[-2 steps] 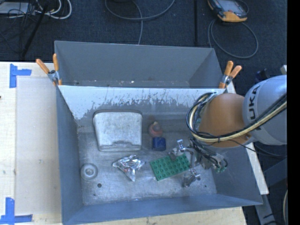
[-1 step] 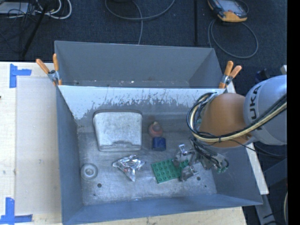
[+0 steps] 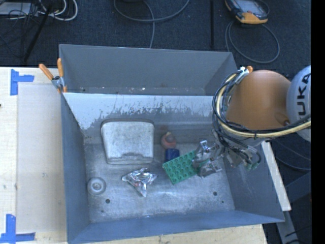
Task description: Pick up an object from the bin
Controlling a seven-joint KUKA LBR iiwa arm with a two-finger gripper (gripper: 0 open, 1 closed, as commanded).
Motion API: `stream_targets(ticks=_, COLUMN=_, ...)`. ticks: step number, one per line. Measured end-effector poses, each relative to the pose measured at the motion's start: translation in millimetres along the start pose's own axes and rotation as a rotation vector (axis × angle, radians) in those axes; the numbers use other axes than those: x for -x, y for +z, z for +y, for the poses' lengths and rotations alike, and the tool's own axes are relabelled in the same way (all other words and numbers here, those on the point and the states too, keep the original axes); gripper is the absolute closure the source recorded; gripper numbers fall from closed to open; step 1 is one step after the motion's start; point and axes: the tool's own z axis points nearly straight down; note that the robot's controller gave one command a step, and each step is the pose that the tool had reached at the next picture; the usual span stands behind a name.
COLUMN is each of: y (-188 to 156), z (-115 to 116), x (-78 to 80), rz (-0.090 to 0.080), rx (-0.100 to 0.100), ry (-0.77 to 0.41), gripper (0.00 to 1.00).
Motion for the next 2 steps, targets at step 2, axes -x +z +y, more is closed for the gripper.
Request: stream_targets(ticks=2, y=-16, z=-26, x=-51.8, rz=0.014, rx=0.003, ry=0.275, gripper=1.0)
